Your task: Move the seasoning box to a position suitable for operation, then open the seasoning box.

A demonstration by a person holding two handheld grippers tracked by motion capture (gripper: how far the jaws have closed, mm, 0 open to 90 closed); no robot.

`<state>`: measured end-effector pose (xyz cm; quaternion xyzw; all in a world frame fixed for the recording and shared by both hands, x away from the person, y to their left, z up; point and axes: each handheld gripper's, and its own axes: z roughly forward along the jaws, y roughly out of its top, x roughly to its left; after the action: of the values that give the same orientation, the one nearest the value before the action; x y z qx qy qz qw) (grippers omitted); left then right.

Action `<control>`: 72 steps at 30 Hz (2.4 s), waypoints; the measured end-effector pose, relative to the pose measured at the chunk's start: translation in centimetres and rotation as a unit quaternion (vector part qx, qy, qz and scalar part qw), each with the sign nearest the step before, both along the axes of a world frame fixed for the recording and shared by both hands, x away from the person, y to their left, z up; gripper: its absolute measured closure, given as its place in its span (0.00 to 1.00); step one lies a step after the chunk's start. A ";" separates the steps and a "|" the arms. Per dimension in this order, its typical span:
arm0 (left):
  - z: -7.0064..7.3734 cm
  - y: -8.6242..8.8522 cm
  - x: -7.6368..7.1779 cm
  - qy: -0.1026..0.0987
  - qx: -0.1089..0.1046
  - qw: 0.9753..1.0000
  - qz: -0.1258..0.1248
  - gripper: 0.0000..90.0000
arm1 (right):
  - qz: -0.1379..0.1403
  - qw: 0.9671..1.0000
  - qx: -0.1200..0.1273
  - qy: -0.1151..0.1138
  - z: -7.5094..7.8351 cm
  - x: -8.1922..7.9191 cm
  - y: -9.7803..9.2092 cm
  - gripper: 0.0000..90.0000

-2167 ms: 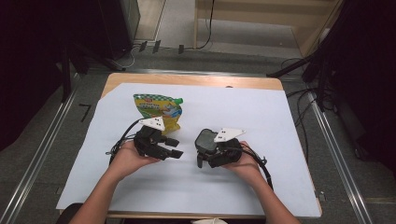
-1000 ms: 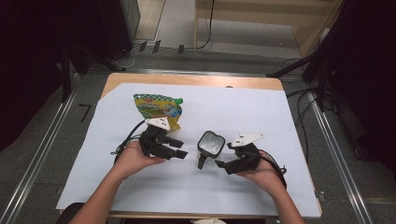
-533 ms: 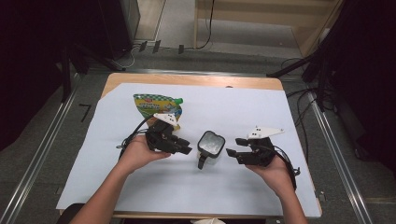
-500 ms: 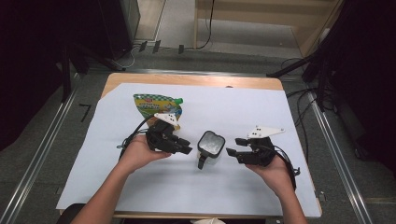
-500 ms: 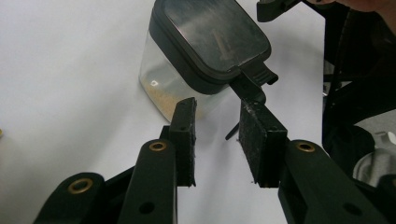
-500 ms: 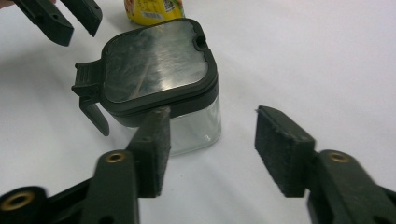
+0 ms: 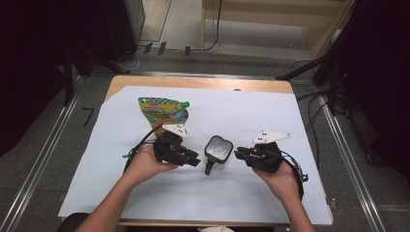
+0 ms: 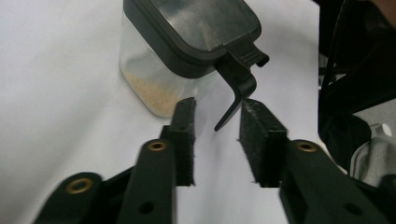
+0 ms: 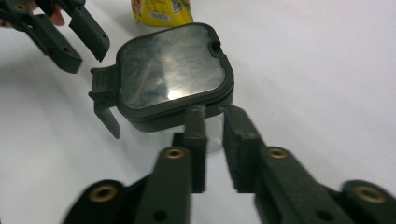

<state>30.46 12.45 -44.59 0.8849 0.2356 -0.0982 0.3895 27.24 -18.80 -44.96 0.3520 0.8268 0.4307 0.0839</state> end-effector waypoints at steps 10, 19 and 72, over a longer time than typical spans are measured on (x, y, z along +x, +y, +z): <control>-0.4 -0.6 -0.4 -0.019 0.001 1.000 0.010 0.97 | -0.011 0.999 0.005 0.035 -0.2 0.2 0.0 1.00; -0.7 -1.4 -0.4 -0.029 0.004 0.999 0.016 0.98 | -0.009 0.999 0.000 0.042 -0.3 0.3 0.4 1.00; -1.8 -2.4 0.9 -0.024 -0.007 1.000 0.019 0.99 | -0.037 0.998 -0.011 0.053 -1.7 2.2 1.1 1.00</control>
<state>31.37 10.01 -46.36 0.8798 0.2421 -0.0709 0.4029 29.46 -17.71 -46.65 0.4038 0.8210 0.3993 0.0596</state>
